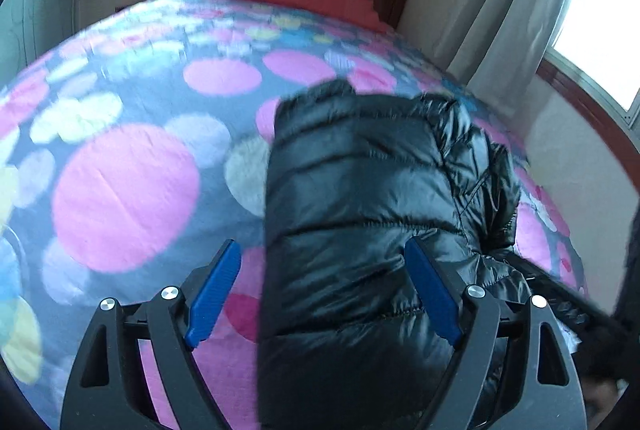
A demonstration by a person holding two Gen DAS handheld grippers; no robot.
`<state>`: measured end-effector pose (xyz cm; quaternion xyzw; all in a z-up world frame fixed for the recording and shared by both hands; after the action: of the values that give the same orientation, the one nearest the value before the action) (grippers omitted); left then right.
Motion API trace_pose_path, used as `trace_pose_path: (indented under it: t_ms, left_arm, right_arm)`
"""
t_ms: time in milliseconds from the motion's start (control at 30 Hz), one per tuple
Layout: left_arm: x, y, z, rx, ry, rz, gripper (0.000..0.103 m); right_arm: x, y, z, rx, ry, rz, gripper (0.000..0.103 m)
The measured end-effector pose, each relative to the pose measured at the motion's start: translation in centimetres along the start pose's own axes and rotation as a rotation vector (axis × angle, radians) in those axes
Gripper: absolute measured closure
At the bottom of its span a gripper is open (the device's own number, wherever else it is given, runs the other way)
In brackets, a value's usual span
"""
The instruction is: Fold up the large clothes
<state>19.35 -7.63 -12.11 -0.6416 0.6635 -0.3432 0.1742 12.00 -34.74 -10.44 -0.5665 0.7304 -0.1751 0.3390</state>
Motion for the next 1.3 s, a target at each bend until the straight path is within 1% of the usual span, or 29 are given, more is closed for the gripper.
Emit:
trace_pose_path:
  t_ms: [33,100,167,233,300,333,367,400,467,567,667,700,800,933,1033,1167,1300]
  left_arm:
    - [-0.2,-0.5,-0.3,0.009,0.004,0.001,0.020]
    - [-0.5,-1.9,-0.4,0.017,0.009,0.001,0.020]
    - [-0.5,-3.2,-0.4,0.025,-0.003,-0.011,0.020]
    - [-0.3,-4.9,-0.2,0.043,-0.004,-0.026,0.020]
    - [0.1,-6.3,0.3,0.055,-0.027,-0.013,0.020]
    - [0.5,-6.8,1.0,0.051,-0.055,0.005,0.020]
    - [0.8,-7.0,1.7,0.036,-0.067,0.019,0.020]
    - [1.3,-6.9,2.7,0.009,-0.065,0.034,0.020]
    - [1.6,-6.4,3.8,-0.015,-0.070,0.041,0.020]
    - [1.6,-4.7,5.8,-0.066,-0.077,0.019,0.020]
    - [1.3,-3.9,6.7,-0.087,-0.054,-0.023,0.017]
    - [1.3,-3.7,7.1,-0.095,-0.060,-0.021,0.016]
    - [1.8,-3.2,7.8,-0.092,-0.092,0.007,0.015]
    - [2.0,-2.4,8.7,-0.084,-0.119,0.017,0.014]
    - [2.1,-2.0,9.2,-0.068,-0.142,0.031,0.014]
    - [2.3,-1.8,9.6,-0.043,-0.166,0.048,0.013]
    - [2.3,-1.6,10.2,-0.044,-0.167,0.048,0.012]
  right_arm:
    - [-0.8,-0.8,-1.3,0.031,0.009,-0.018,0.057]
    - [-2.0,-2.2,-2.5,0.068,0.013,-0.040,0.042]
    - [-3.6,-4.2,-3.0,0.108,0.005,-0.072,0.040]
    - [-5.2,-6.2,-2.2,0.115,0.028,-0.117,0.040]
    - [-6.3,-7.4,-0.4,0.091,0.063,-0.153,0.043]
    - [-6.2,-7.8,0.7,0.069,0.088,-0.161,0.053]
    - [-5.9,-8.1,1.5,0.052,0.103,-0.159,0.060]
    - [-5.6,-8.0,2.5,0.029,0.113,-0.147,0.061]
    - [-4.5,-7.7,4.3,-0.005,0.135,-0.115,0.061]
    - [-2.6,-6.2,6.2,-0.038,0.152,-0.076,0.061]
    - [-1.5,-4.8,7.5,-0.038,0.147,-0.081,0.061]
    - [-1.2,-4.5,7.8,-0.037,0.145,-0.080,0.061]
    - [-0.6,-3.8,8.6,-0.037,0.141,-0.069,0.061]
    - [-0.1,-3.1,9.4,-0.035,0.141,-0.059,0.061]
    - [-0.2,-2.7,10.0,-0.016,0.163,-0.075,0.061]
    - [0.1,-2.4,10.6,0.005,0.169,-0.077,0.061]
    - [0.4,-2.3,10.9,0.018,0.166,-0.071,0.061]
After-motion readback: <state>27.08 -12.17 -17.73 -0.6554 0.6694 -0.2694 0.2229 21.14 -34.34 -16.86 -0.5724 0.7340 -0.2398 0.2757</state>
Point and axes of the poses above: each gripper's, at about its wrist camera, not at the fingertips, and z roughly the way its jaws point, x to its right, y to its underside, the point moved 4 cm from there along z, roughly the way its jaws point, and after that the axes turned 8 degrees about -y, right-handed, at the moved point
